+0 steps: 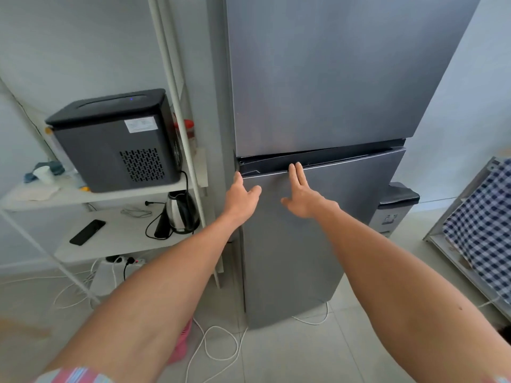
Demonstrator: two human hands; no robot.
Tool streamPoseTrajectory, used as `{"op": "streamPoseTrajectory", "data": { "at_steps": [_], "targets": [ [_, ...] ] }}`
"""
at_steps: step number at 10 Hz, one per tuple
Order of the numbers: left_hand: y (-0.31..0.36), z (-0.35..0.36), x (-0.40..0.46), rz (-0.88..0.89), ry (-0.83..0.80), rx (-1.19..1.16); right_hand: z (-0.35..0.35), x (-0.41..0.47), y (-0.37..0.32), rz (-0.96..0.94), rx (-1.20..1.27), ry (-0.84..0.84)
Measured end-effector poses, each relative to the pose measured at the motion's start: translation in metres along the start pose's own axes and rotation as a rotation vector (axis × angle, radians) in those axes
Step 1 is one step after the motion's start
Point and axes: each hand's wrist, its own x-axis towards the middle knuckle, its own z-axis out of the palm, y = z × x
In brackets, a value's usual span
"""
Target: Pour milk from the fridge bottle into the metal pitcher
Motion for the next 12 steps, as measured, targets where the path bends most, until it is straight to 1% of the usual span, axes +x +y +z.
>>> {"op": "streamPoseTrajectory", "data": {
  "at_steps": [1, 2, 3, 5, 7, 8, 9, 10, 12],
  "targets": [
    [0.0, 0.0, 0.008, 0.01, -0.011, -0.007, -0.001, 0.01, 0.003, -0.015, -0.015, -0.034],
    [0.001, 0.0, 0.013, 0.005, -0.014, -0.029, -0.002, 0.013, -0.003, -0.01, 0.004, -0.029],
    [0.001, 0.0, 0.02, -0.014, -0.007, -0.063, -0.003, 0.013, -0.01, 0.025, 0.013, -0.012],
    [0.002, -0.004, 0.032, -0.039, -0.011, -0.041, -0.003, 0.017, -0.021, 0.098, 0.056, 0.024],
    [-0.002, -0.002, 0.038, -0.022, -0.02, -0.011, 0.004, 0.023, -0.027, 0.129, -0.017, 0.086],
    [-0.008, -0.003, 0.042, -0.035, -0.034, 0.012, 0.003, 0.022, -0.025, 0.115, -0.035, 0.106],
    [-0.011, -0.006, 0.046, -0.032, -0.068, 0.032, 0.003, 0.02, -0.02, 0.081, -0.004, 0.167],
    [-0.011, -0.014, 0.047, -0.006, -0.084, 0.043, 0.001, 0.012, -0.019, 0.036, 0.057, 0.22],
    [-0.015, -0.024, 0.045, 0.034, -0.108, 0.001, -0.005, -0.013, -0.019, -0.011, 0.152, 0.269]
  ]
}}
